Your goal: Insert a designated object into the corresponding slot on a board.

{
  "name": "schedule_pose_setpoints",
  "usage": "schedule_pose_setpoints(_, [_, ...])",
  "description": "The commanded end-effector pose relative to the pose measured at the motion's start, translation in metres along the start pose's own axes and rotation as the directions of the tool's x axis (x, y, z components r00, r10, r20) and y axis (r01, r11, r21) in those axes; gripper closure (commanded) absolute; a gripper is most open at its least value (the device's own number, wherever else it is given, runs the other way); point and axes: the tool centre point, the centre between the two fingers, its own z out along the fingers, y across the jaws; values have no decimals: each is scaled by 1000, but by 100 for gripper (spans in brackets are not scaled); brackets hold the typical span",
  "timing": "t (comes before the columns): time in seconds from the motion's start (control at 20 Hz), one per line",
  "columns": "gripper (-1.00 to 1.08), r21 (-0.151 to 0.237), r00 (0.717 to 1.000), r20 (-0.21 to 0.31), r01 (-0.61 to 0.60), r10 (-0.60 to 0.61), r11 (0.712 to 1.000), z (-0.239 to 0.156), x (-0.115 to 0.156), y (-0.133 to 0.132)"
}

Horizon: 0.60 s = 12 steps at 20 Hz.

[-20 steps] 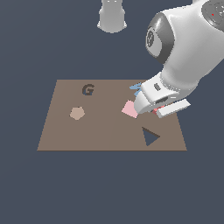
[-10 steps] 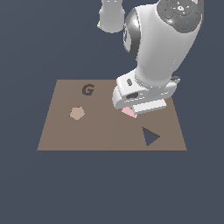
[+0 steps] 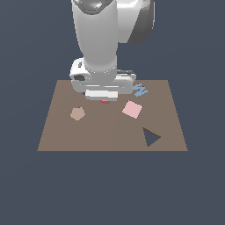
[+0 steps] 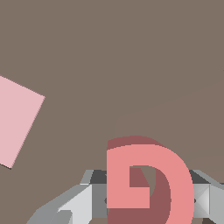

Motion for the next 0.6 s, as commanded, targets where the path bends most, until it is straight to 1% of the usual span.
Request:
schedule_pose_setpoints(0.0, [108, 0, 998, 0, -60, 60, 998, -1, -12, 26])
schedule_pose_setpoints(0.25, [108, 0, 991, 0, -137, 137, 991, -2, -30, 59])
schedule_pose_setpoints(0.4, [108, 0, 987, 0, -161, 161, 987, -3, -37, 69])
schedule_pose_setpoints(0.55, [108, 0, 986, 0, -168, 168, 986, -3, -39, 72])
